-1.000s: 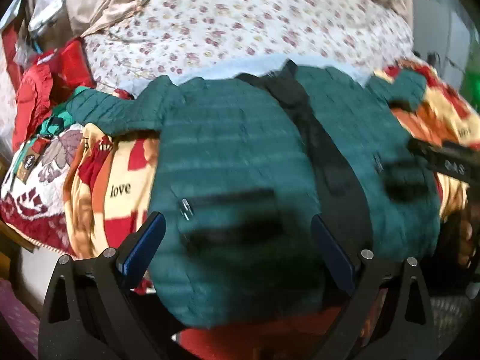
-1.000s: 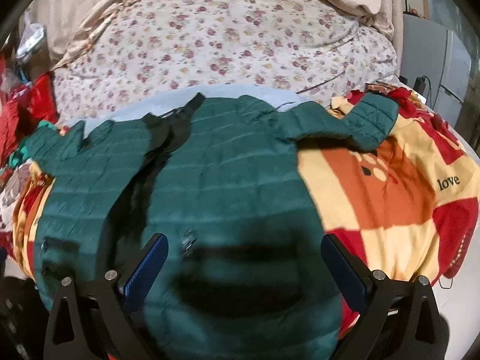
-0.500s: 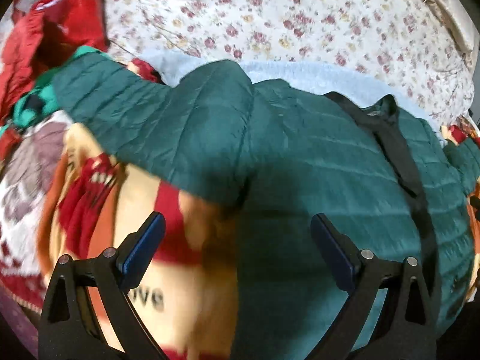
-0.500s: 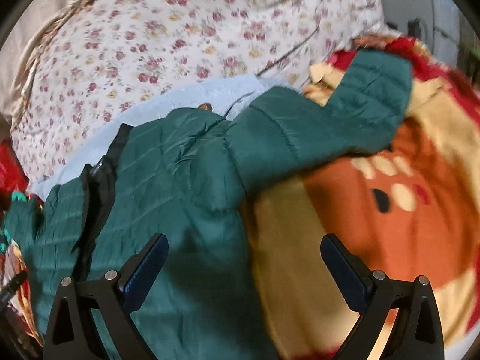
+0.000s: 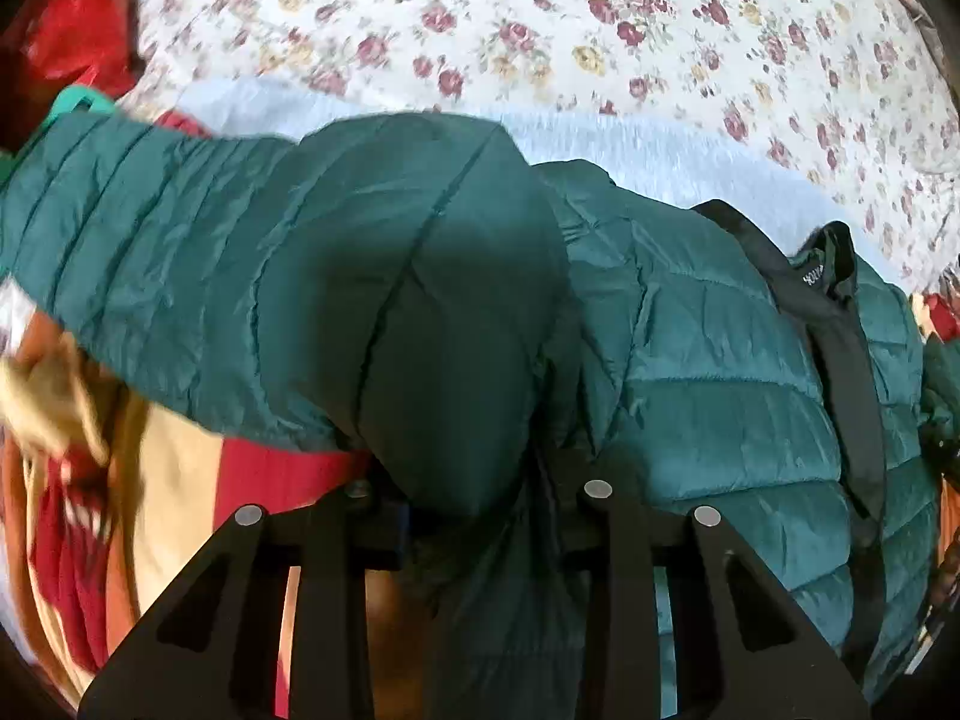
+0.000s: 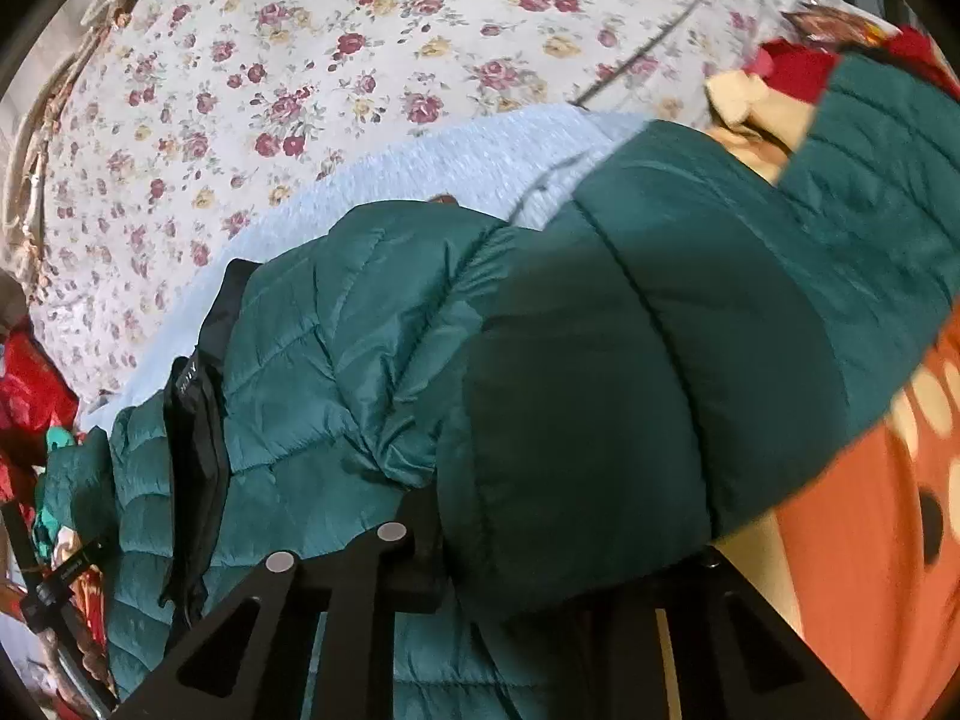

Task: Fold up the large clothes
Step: 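Grasp the green puffer jacket hem with both grippers, lift and lay it flat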

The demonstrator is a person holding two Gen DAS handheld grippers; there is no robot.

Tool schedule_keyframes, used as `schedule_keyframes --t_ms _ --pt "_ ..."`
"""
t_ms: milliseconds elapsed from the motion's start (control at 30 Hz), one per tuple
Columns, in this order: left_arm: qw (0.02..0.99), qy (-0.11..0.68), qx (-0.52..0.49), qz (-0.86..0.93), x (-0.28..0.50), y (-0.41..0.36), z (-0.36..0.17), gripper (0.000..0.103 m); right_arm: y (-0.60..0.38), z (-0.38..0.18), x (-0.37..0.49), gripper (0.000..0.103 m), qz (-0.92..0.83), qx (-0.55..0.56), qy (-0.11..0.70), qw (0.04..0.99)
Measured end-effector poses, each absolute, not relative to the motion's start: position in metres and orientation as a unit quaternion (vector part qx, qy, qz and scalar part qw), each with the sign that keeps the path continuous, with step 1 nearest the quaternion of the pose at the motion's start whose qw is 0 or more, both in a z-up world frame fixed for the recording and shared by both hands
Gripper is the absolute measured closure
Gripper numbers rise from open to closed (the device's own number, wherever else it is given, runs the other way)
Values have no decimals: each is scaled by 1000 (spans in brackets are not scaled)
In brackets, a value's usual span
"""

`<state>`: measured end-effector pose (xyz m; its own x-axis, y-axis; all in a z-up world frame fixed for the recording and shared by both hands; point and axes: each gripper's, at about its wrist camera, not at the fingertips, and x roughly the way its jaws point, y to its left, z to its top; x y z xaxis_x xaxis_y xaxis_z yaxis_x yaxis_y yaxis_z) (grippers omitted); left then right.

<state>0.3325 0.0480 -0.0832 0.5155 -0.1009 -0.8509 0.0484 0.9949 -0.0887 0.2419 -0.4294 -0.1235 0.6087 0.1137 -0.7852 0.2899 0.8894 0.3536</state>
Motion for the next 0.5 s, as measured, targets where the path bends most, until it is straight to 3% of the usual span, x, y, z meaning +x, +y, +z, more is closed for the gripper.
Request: schedule_keyframes --t_ms 300,367,433,500 --pt "869 494 -15 -23 395 34 -79 73 -430 -113 286 84 -69 208 447 867" --pt "875 484 -4 -21 386 33 -76 72 -427 -112 275 76 -65 202 446 870" --pt "880 474 19 -19 370 31 -74 69 -428 -112 259 44 -61 208 446 869" --pt "885 464 33 -18 351 30 -69 65 -431 -109 236 30 -67 209 439 871"
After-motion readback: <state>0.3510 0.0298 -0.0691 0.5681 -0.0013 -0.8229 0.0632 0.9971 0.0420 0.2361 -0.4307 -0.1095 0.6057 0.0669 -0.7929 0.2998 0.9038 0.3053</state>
